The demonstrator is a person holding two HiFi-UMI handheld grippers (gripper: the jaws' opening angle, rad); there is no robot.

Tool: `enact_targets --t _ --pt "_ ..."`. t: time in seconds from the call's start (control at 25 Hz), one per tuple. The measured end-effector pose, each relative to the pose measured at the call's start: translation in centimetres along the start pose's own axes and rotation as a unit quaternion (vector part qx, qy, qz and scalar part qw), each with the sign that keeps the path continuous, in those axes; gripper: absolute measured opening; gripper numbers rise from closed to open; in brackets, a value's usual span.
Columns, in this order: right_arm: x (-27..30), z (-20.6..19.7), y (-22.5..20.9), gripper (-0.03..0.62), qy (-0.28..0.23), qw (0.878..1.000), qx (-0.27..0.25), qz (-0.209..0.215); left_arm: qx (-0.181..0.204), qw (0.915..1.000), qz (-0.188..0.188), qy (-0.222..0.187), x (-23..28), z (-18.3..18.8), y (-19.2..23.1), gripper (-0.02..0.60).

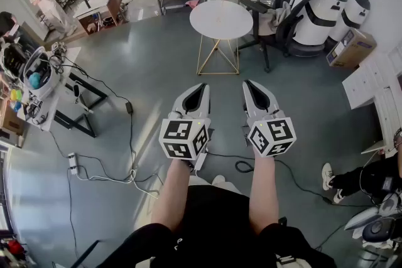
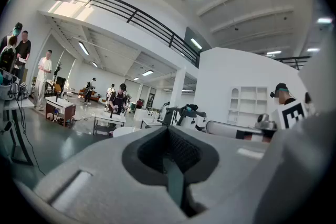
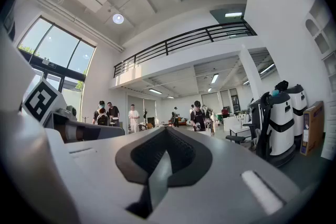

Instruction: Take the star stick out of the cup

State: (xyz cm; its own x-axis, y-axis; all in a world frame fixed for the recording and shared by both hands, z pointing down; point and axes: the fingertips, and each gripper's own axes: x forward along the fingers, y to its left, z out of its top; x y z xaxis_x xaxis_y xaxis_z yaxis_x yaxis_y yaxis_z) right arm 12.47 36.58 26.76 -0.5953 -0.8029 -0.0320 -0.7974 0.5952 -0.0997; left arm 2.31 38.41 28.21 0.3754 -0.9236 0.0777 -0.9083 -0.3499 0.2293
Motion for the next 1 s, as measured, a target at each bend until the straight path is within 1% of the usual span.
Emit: enact_targets --t 0.2,0.44,0.56,0.64,0.8,1.0 --pt "-0.9 0.3 -0.3 0.005 0.002 1.0 -0.001 0.001 0.006 1.0 0.003 0.003 -0.7 -0.3 -1.1 0.002" --pt "-0.1 1.6 -0.2 0.005 -0.013 1.0 -0.012 0.014 0.01 0.9999 0.011 -0.007 -0.6 0.6 -0.9 0.003" --pt "-0.4 2.1 -1.3 0.005 -0.021 1.0 -0.007 0.01 0.009 0.9999 0.009 0.004 -0.1 -0.5 -1.5 0.002" --pt "-0.5 2.0 -2.0 0.005 -0.02 1.0 -0.003 0.009 0.008 0.9998 0.014 0.01 -0.2 -1.4 -1.5 0.003" --pt "0.4 2.3 -2.8 0.005 -0.018 1.0 -0.002 0.01 0.008 0.9997 0.018 0.013 0.0 -1.4 -0.8 0.003" --pt "2.2 1.9 -3.8 0.005 -0.015 1.0 -0.005 0.015 -0.008 0.9995 0.026 0.016 1.5 -1.9 1.1 0.003"
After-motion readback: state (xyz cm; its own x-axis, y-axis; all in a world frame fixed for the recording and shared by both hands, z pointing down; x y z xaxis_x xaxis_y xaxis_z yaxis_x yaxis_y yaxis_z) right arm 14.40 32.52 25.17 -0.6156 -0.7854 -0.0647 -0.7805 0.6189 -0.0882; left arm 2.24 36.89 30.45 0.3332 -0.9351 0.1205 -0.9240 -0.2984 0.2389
